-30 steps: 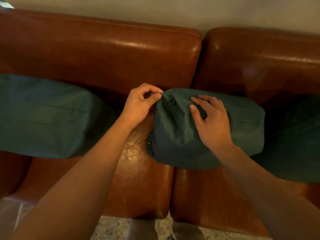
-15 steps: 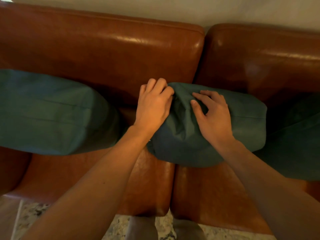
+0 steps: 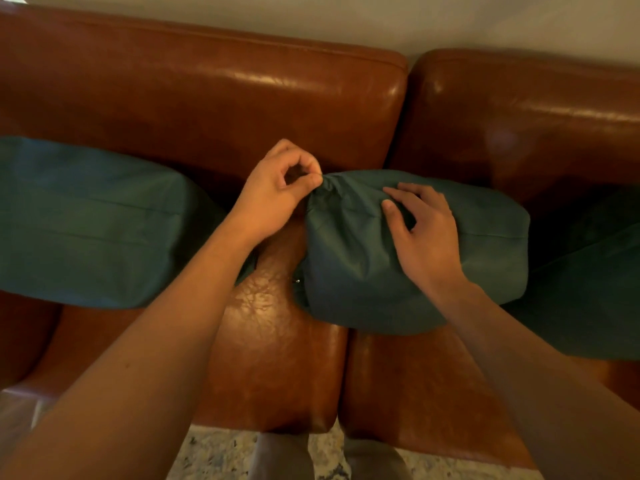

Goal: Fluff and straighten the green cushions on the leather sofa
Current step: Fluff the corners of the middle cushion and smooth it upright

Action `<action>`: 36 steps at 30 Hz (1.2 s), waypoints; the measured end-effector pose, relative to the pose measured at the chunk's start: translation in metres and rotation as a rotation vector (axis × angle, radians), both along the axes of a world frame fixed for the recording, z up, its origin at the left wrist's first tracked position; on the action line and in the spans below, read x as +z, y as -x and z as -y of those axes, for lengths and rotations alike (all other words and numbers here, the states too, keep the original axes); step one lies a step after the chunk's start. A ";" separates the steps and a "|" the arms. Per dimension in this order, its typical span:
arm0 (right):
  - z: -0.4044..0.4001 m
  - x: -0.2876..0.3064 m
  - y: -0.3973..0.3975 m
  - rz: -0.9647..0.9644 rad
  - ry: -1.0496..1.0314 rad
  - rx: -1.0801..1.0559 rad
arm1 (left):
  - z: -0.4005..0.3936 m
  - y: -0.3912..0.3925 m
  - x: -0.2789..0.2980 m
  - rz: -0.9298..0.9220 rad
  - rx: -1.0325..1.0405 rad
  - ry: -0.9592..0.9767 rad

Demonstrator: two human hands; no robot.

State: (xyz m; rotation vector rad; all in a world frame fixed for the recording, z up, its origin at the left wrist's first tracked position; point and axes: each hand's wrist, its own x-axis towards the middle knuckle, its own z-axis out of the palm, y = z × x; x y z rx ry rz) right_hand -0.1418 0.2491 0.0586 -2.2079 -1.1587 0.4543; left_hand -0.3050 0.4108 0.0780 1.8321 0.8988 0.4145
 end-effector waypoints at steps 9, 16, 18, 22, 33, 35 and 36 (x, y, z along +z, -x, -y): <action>0.004 0.003 -0.004 -0.007 0.022 -0.003 | 0.018 -0.006 0.007 0.043 0.375 0.009; 0.005 0.003 0.002 0.019 0.048 0.014 | 0.047 -0.014 0.007 -0.256 0.196 -0.459; 0.004 0.003 0.001 0.022 0.051 0.013 | 0.045 -0.015 0.008 -0.289 0.141 -0.602; 0.004 0.002 0.000 0.009 0.033 -0.003 | 0.040 -0.009 0.012 -0.327 0.019 -0.665; 0.006 0.018 0.002 -0.030 0.079 0.023 | 0.019 -0.007 0.011 0.008 0.063 0.248; 0.005 0.031 0.011 0.006 -0.002 -0.023 | 0.030 -0.007 0.006 0.076 0.124 0.298; 0.003 0.038 0.019 0.064 -0.058 -0.054 | 0.034 -0.007 0.005 0.099 0.143 0.305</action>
